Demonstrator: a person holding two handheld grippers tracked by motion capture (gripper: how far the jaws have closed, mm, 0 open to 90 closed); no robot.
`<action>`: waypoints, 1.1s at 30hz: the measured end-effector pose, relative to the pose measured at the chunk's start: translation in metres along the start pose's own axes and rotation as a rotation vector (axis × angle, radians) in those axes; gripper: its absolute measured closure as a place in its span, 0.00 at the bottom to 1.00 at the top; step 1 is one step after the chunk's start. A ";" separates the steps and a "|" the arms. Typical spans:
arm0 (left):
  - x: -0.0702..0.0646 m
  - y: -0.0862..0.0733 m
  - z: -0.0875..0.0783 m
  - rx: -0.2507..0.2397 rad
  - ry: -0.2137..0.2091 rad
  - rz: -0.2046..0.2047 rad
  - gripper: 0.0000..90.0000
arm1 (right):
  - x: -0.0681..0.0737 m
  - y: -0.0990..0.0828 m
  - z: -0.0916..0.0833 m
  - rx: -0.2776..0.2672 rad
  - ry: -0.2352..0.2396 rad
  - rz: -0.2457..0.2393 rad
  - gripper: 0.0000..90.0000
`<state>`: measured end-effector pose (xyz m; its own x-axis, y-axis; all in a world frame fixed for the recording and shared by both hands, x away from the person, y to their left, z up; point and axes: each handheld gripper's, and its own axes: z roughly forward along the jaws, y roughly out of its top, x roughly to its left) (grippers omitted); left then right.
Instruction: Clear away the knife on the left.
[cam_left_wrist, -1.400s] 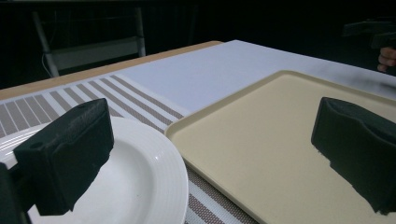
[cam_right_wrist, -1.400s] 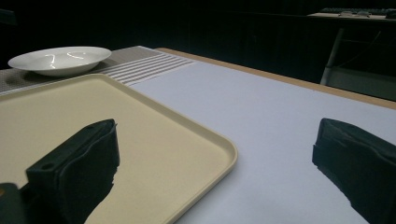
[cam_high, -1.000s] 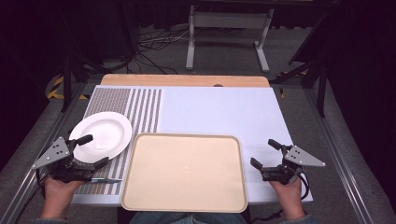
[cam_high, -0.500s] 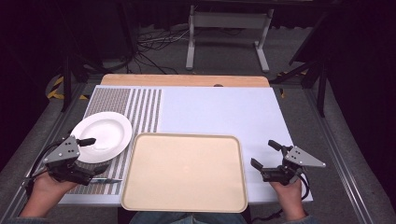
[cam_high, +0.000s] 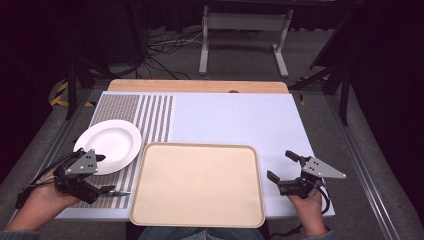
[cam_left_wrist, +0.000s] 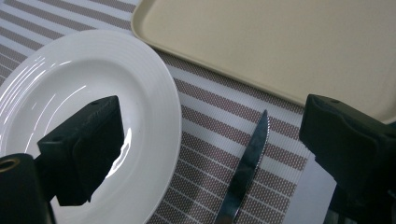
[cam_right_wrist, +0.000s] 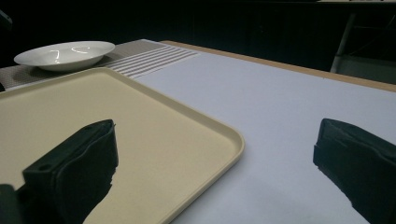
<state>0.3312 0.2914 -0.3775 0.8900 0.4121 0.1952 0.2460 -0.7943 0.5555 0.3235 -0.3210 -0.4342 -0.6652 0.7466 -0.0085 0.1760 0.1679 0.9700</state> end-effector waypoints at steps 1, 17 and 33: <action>0.001 0.001 0.000 0.022 -0.002 0.007 0.09 | 0.000 0.000 0.000 0.001 0.002 0.000 0.01; 0.005 0.008 -0.002 0.243 -0.070 0.059 0.09 | 0.001 0.000 0.001 0.005 0.014 -0.005 0.01; 0.009 0.007 0.004 0.410 -0.132 0.063 0.09 | 0.001 0.000 0.001 0.009 0.018 -0.006 0.01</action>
<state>0.3421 0.2878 -0.3756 0.9430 0.3179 0.0990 0.2981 -0.9385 0.1740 0.3238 -0.3193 -0.4345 -0.6796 0.7336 -0.0096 0.1787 0.1782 0.9676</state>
